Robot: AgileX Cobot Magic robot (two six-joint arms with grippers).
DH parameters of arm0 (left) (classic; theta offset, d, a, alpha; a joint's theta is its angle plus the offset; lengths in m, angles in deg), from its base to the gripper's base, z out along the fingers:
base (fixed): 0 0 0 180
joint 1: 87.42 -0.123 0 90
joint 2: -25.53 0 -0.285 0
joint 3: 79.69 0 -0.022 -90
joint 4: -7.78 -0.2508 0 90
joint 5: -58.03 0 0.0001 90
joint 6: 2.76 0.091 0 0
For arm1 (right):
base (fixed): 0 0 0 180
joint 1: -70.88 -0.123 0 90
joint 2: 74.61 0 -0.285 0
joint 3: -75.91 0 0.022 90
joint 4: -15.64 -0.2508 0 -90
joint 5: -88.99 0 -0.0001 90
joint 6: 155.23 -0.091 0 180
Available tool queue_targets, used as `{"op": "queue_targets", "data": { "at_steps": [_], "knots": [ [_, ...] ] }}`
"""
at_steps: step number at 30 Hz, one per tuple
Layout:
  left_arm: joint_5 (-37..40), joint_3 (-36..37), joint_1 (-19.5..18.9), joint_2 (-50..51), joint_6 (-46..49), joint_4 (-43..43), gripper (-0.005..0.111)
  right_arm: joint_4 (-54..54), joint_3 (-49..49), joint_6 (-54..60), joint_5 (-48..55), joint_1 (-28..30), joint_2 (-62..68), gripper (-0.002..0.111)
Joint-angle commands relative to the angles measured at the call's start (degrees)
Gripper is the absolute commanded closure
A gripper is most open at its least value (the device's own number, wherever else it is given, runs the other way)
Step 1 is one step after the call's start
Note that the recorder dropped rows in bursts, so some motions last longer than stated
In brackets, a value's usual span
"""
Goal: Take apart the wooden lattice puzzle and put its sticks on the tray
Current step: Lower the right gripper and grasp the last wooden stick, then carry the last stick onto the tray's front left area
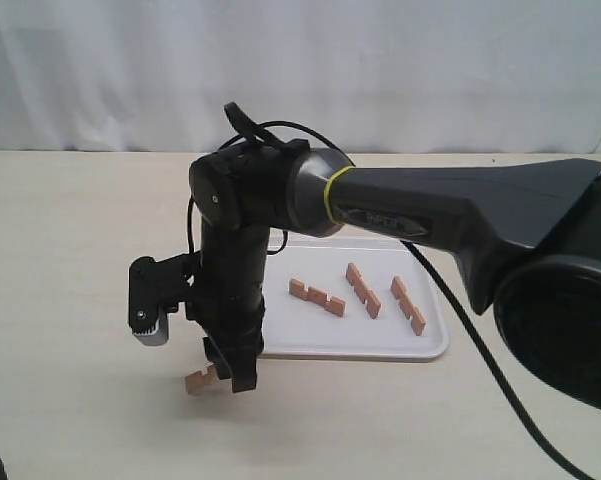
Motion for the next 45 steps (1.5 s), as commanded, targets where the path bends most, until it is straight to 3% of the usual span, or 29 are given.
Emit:
{"op": "queue_targets", "data": {
  "at_steps": [1, 5, 10, 11, 27, 40, 45],
  "knots": [
    [-0.43, 0.13, 0.16, 0.02, -0.16, 0.21, 0.107, -2.09, 0.31, 1.6, -1.29, -0.06, 1.27, 0.065],
    [-0.43, 0.13, 0.16, 0.02, -0.16, 0.21, 0.107, -2.09, 0.31, 1.61, -2.06, -0.06, 2.26, 0.07],
    [-0.43, 0.13, 0.16, 0.02, -0.16, 0.21, 0.107, -1.86, 0.31, 1.61, -1.25, -0.06, 2.36, 0.102],
    [-0.43, 0.13, 0.16, 0.02, -0.16, 0.21, 0.107, -1.86, 0.31, 1.46, -0.79, -0.06, 2.36, 0.104],
    [-0.43, 0.13, 0.16, 0.02, -0.16, 0.21, 0.107, -1.42, 0.08, -3.14, 2.36, 0.86, -2.97, 0.104],
    [-0.43, 0.13, 0.16, 0.02, -0.16, 0.21, 0.107, -1.42, 0.08, -21.86, -4.16, 11.05, -2.64, 0.104],
    [-0.43, 0.13, 0.16, 0.02, -0.16, 0.21, 0.107, -1.42, 0.08, -25.73, -5.07, 12.08, -0.2, 0.104]
  ]
}}
